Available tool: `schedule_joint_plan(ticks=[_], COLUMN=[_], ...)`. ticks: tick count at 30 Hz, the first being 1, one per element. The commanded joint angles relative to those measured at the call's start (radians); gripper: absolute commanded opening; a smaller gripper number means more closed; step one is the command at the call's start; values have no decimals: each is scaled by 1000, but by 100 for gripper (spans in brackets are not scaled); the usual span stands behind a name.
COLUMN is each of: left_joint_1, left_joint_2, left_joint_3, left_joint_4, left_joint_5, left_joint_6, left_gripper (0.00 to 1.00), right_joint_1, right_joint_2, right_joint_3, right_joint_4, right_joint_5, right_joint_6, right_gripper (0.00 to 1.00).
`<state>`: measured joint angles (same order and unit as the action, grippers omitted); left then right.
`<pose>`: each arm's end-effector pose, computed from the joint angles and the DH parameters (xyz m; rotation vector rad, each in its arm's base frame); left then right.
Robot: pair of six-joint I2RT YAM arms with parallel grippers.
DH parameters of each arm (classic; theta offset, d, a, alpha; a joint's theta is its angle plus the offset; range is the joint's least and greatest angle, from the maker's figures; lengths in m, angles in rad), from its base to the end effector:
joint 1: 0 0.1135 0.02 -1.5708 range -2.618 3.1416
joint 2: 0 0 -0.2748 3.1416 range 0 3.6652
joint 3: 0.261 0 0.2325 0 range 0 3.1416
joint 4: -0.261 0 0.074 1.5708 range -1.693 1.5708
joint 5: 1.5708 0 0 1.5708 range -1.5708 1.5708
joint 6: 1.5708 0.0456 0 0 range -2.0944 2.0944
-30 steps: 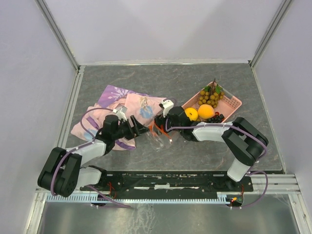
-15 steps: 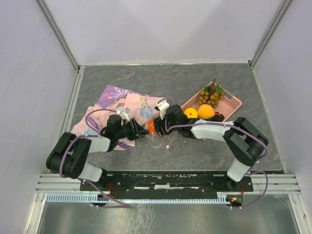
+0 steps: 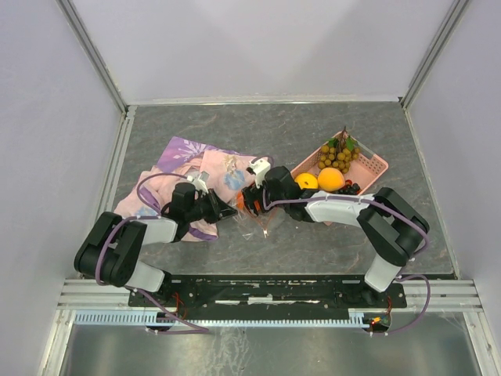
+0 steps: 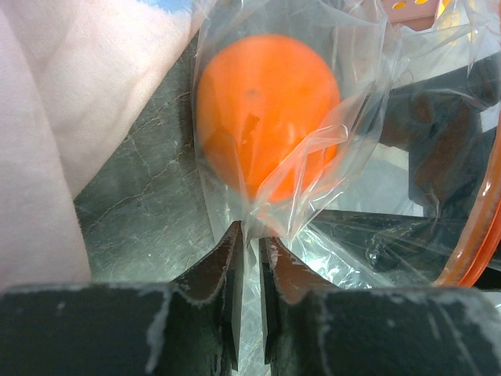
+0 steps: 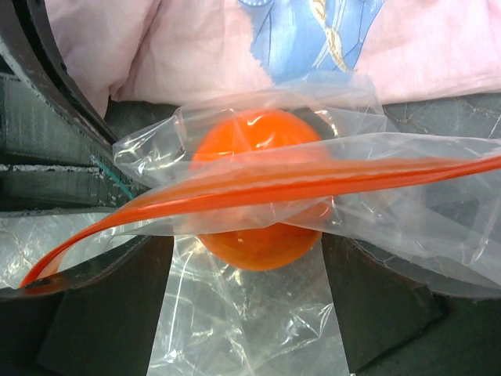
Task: Open the zip-top bag and remove the fake food
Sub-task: Pick up the fake fruit from the zipper food storage bag.
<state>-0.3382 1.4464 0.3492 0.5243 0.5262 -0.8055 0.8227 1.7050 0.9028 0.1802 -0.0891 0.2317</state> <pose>0.2160 -0.1003 0.1522 -0.2033 2.3064 -1.1945 0.2372 0.2616 0.1965 -0.7124 2.1615 0.6755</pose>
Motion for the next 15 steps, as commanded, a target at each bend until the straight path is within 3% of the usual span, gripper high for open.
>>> schedule_joint_plan(ticks=[1,4,15], left_joint_1=[-2,-2,23], left_joint_2=[-25,-38,-265], left_joint_3=[31,28,-17], left_joint_4=[2,-4,-93], left_joint_5=[-19,-28,-188], left_joint_6=[53,60,73], left_gripper=[19,22,58], right_joint_1=[3,3,-2], right_joint_2=[28,61,97], right_joint_3=[35,49,38], right_joint_4=[90,87,100], right_joint_5=[39,55,68], right_joint_6=[31,45,57], right_gripper=[85,86,84])
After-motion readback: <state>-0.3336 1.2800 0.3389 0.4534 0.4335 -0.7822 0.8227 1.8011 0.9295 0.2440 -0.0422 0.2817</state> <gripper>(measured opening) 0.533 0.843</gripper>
